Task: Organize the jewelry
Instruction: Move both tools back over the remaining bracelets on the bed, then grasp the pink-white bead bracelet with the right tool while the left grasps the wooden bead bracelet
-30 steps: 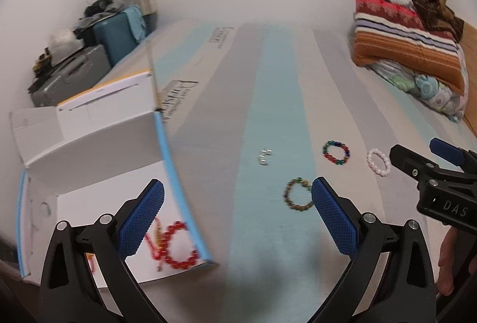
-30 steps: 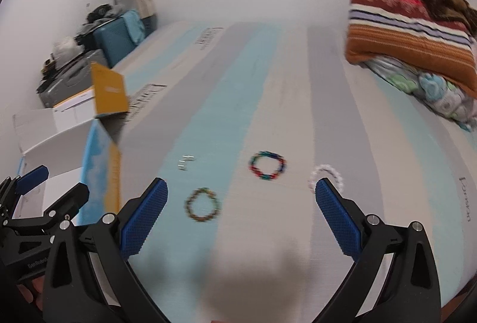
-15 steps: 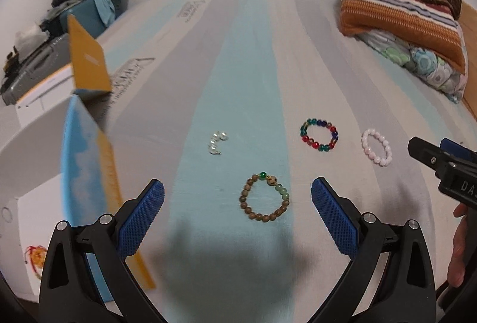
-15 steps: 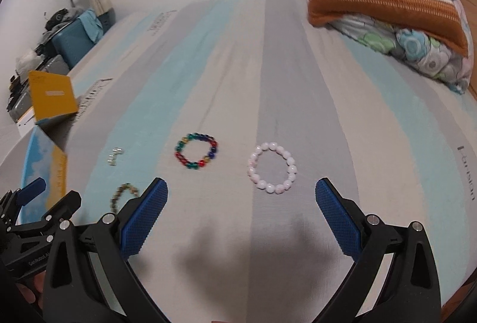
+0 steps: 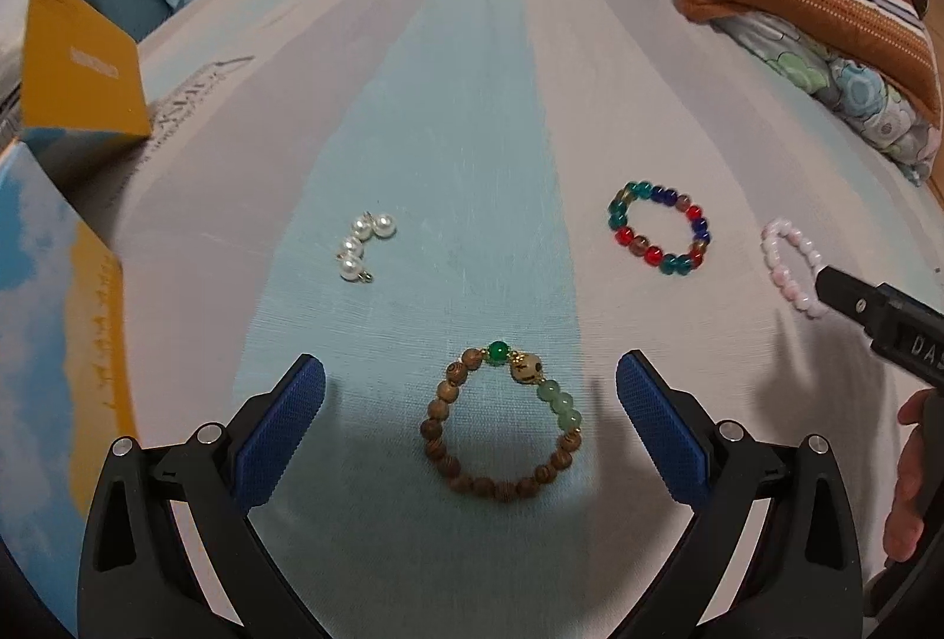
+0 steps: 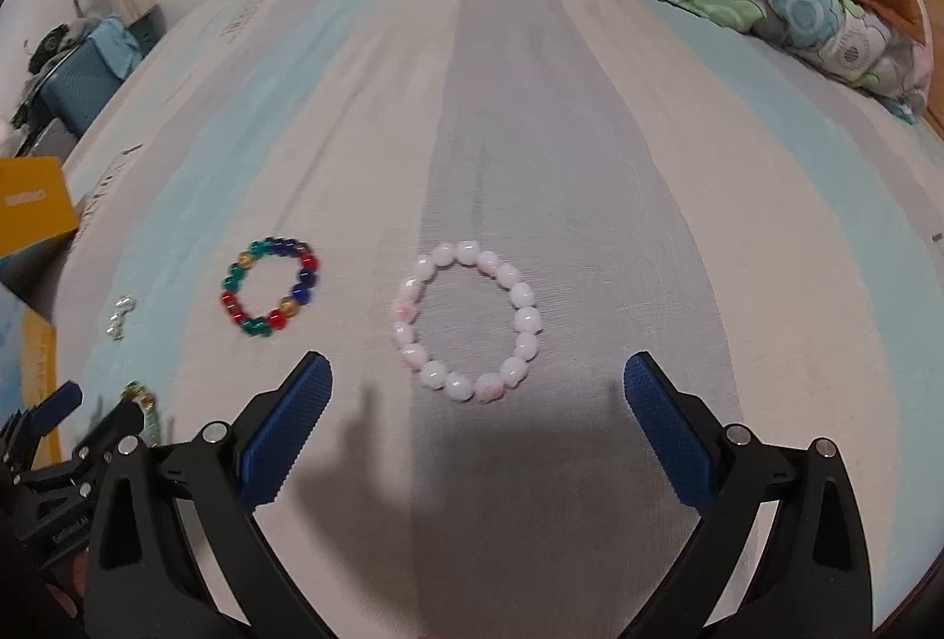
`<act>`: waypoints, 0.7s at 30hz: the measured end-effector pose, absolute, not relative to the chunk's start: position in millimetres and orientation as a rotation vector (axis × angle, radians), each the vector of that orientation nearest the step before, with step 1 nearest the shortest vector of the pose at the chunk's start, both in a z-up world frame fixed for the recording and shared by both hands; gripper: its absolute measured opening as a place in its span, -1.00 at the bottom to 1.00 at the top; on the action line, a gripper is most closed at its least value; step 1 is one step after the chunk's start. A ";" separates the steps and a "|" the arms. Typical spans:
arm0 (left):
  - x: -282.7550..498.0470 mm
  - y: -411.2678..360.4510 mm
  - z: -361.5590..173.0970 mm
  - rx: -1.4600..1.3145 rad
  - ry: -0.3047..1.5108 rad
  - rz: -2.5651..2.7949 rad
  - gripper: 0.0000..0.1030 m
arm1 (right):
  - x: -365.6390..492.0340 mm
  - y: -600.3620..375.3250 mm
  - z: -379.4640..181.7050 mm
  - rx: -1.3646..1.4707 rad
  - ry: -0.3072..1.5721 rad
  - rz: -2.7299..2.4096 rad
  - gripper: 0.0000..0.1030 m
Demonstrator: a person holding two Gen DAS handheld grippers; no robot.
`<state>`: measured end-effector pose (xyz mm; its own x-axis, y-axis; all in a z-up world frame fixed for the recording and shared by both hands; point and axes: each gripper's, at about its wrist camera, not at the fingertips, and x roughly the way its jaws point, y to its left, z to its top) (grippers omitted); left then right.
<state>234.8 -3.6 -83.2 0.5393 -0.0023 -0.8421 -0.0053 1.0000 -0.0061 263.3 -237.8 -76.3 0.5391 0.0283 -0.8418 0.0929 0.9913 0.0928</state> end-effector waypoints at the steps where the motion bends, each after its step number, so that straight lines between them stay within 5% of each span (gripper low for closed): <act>1: 235.7 -4.2 -85.2 -0.004 1.004 0.002 0.89 | 264.7 -239.2 -78.6 0.139 1.000 -0.042 0.85; 9: 241.9 -4.1 -103.2 0.011 1.018 0.005 0.85 | 275.1 -239.2 -90.9 0.139 1.019 -0.053 0.77; 11: 241.7 -4.8 -104.0 0.017 1.019 0.003 0.67 | 277.5 -239.3 -97.3 0.147 1.042 -0.045 0.51; 21: 235.1 -13.2 -104.7 0.056 1.025 -0.031 0.09 | 281.5 -233.7 -103.8 0.128 1.057 -0.029 0.05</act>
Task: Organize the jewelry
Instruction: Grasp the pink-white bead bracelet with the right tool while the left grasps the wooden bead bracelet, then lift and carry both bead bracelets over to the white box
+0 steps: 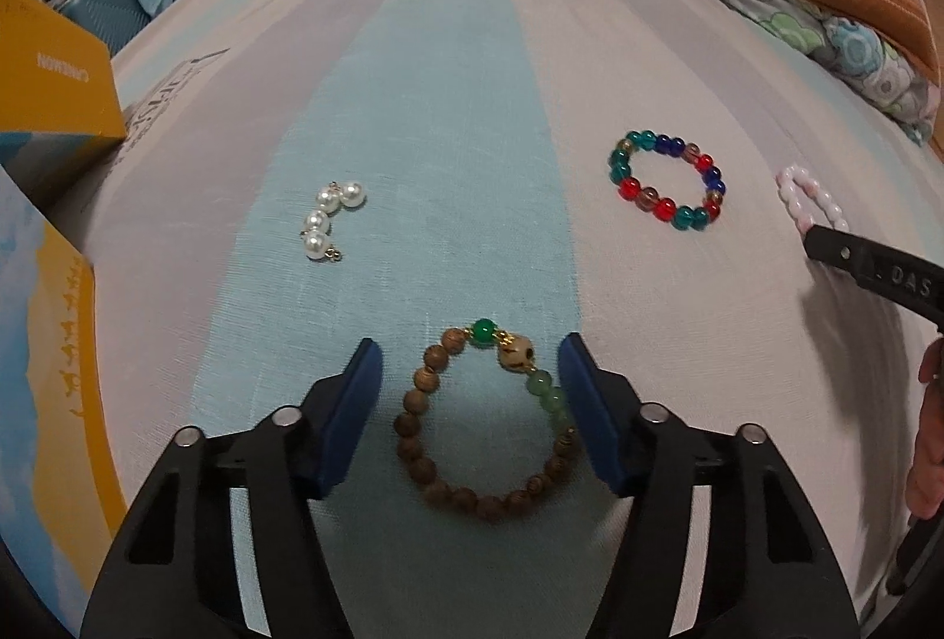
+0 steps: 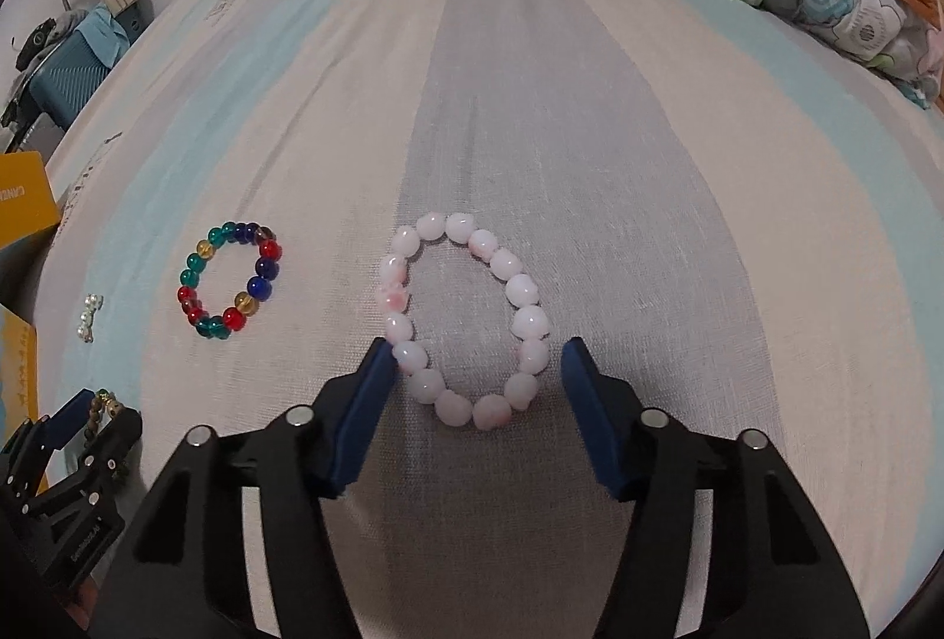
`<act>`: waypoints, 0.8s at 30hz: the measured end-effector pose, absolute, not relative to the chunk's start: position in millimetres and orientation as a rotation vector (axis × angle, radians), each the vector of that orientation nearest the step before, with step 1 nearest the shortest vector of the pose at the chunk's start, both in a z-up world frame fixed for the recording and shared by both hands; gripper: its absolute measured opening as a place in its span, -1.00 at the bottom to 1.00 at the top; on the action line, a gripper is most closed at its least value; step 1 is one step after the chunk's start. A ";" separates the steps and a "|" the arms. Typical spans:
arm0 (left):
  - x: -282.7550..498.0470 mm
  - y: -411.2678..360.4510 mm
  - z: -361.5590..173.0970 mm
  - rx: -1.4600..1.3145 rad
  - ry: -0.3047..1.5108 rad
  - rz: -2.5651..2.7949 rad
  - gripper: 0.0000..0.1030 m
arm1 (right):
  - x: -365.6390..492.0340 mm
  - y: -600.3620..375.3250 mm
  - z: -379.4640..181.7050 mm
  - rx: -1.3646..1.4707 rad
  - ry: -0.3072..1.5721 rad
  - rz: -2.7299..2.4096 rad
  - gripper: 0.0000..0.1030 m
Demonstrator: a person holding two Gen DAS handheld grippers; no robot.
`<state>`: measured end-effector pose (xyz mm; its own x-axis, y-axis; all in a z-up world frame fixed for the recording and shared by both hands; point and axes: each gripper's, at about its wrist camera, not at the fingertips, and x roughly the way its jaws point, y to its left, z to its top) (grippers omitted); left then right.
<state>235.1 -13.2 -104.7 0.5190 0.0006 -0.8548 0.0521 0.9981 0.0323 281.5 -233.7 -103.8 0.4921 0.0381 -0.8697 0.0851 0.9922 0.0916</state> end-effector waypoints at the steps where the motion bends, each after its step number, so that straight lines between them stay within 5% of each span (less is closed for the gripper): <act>1: 234.5 -13.5 -104.4 0.057 1.026 -0.036 0.05 | 282.5 -234.3 -104.4 0.120 1.058 -0.023 -0.02; 9: 230.9 -14.1 -102.2 0.051 1.037 -0.060 -0.62 | 283.8 -236.8 -104.2 0.110 1.061 -0.012 -0.53; 24: 221.0 -7.3 -86.1 0.025 1.003 -0.075 -0.65 | 265.4 -231.6 -90.1 0.112 1.003 0.013 -0.61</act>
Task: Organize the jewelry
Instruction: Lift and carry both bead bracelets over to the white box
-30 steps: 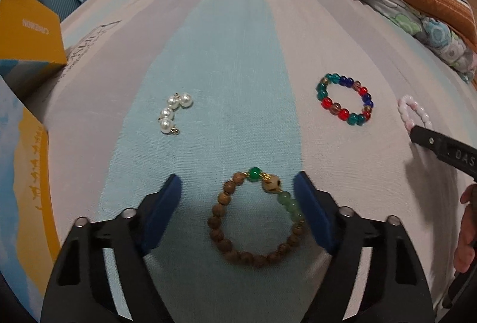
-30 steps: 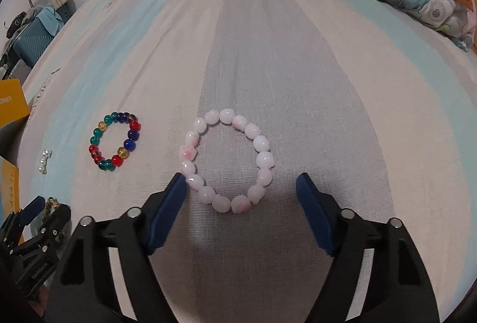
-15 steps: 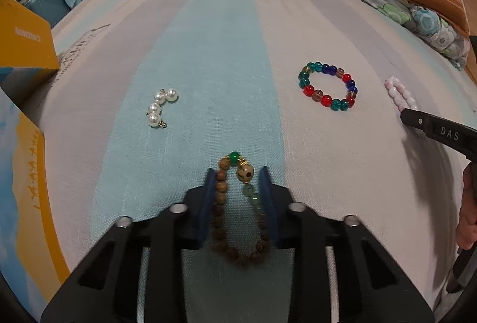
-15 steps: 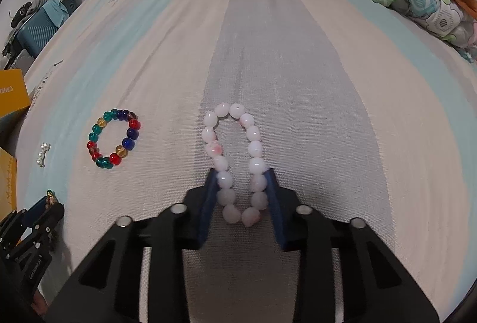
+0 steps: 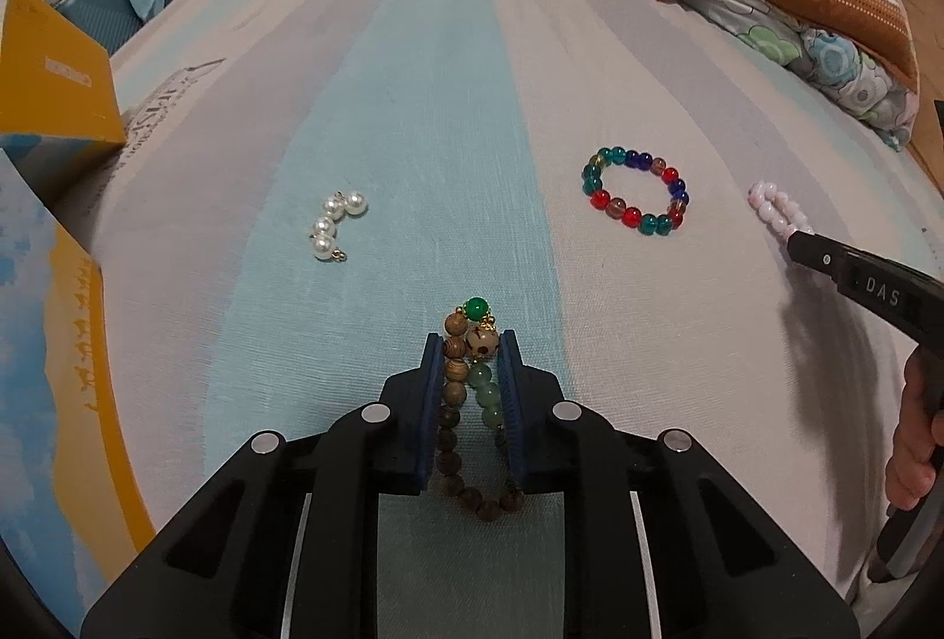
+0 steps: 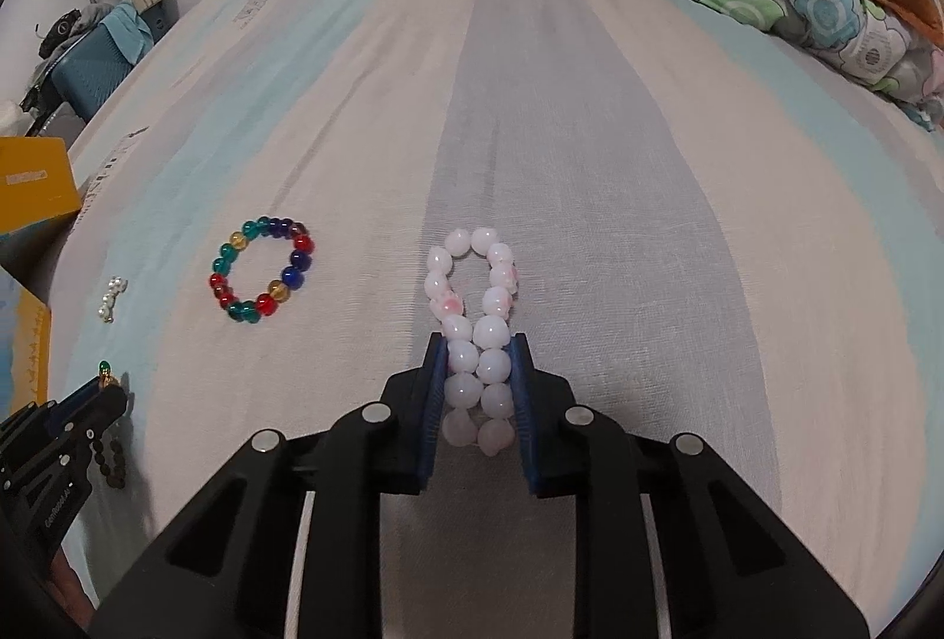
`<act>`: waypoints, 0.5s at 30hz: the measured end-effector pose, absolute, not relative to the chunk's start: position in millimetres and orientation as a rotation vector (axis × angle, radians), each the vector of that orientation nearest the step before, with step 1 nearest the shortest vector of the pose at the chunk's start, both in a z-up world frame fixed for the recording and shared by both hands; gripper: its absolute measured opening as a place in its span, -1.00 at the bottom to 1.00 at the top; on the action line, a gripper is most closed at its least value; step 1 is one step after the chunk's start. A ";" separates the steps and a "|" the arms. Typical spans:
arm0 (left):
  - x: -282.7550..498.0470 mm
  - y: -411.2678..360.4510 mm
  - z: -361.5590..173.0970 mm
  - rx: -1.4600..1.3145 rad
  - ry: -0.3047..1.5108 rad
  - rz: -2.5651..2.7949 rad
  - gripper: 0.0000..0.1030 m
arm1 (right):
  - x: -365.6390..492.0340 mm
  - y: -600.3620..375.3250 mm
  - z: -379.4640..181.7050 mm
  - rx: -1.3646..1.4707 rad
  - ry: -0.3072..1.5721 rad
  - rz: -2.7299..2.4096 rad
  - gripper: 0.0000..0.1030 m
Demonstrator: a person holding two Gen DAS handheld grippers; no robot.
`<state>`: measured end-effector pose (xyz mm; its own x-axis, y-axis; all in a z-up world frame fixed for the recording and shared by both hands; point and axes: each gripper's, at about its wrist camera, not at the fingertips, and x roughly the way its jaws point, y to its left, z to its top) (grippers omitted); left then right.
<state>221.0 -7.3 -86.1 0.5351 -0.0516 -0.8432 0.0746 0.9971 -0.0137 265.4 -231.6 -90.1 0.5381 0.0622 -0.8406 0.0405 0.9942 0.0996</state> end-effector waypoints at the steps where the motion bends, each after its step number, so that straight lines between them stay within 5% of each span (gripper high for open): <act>1: 220.3 -6.5 -84.9 0.022 1.002 -0.076 -0.65 | 264.5 -229.9 -88.8 0.106 1.003 0.017 -0.61; 15: 208.9 -8.5 -66.0 0.015 0.974 -0.081 -0.65 | 253.8 -232.6 -66.5 0.103 0.976 0.032 -0.61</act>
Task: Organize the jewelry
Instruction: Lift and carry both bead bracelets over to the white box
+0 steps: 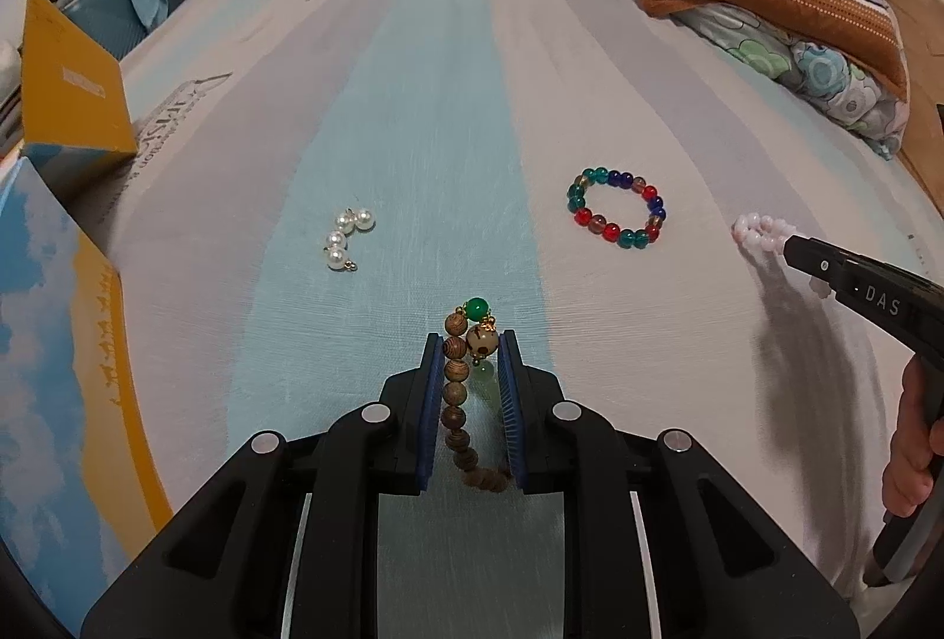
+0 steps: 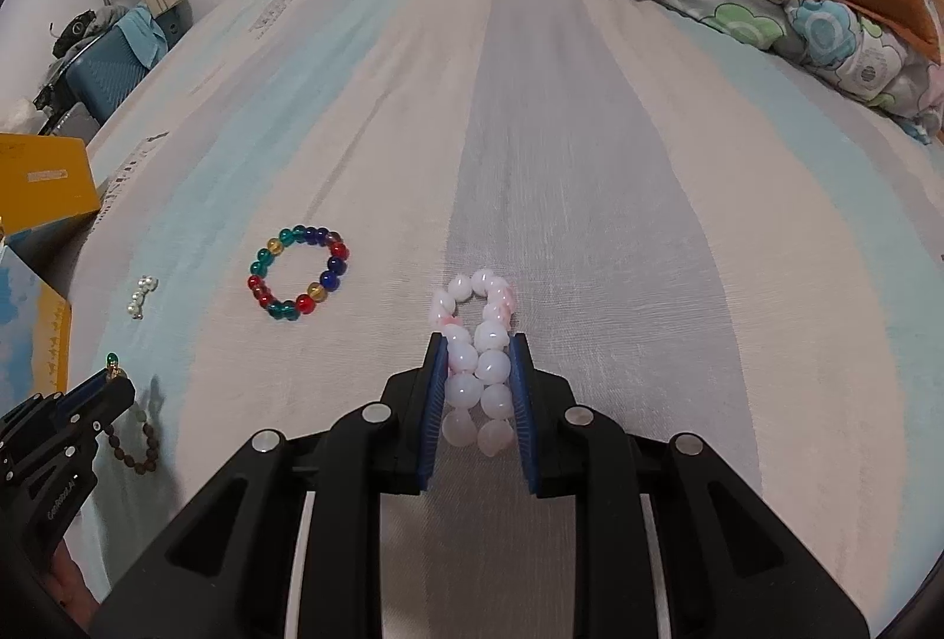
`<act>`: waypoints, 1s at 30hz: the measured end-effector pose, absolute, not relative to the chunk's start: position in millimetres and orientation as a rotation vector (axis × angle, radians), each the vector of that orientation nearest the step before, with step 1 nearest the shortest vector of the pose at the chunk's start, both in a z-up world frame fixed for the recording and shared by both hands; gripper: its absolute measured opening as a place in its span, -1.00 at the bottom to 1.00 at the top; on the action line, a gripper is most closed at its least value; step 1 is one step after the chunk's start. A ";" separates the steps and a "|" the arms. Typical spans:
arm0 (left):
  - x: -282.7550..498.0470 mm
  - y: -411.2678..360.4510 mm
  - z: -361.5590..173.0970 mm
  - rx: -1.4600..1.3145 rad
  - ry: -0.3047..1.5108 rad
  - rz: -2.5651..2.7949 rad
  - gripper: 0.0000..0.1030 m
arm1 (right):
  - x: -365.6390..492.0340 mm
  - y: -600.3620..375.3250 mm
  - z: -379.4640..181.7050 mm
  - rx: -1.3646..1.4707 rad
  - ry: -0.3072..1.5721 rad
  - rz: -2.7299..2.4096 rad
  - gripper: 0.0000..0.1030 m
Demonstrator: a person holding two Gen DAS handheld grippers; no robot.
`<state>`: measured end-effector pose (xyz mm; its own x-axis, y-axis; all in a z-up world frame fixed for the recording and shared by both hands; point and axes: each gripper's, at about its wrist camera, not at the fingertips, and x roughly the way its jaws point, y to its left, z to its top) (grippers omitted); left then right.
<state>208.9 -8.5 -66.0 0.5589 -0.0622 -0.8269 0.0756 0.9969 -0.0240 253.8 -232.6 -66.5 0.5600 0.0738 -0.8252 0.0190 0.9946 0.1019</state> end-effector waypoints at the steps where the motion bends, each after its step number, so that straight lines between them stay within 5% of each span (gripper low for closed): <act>1: 207.8 -8.3 -64.0 0.015 0.972 -0.080 -0.65 | 252.1 -232.6 -63.8 0.103 0.973 0.032 -0.61; 30: 163.6 1.4 -5.6 0.018 0.902 -0.066 -0.65 | 210.7 -209.0 -2.7 0.078 0.913 0.055 -0.61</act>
<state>163.6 1.4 -5.6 0.6182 -0.0494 -0.7845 0.0645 0.9978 -0.0120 210.7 -209.0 -2.7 0.6100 0.0812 -0.7882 -0.0146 0.9957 0.0913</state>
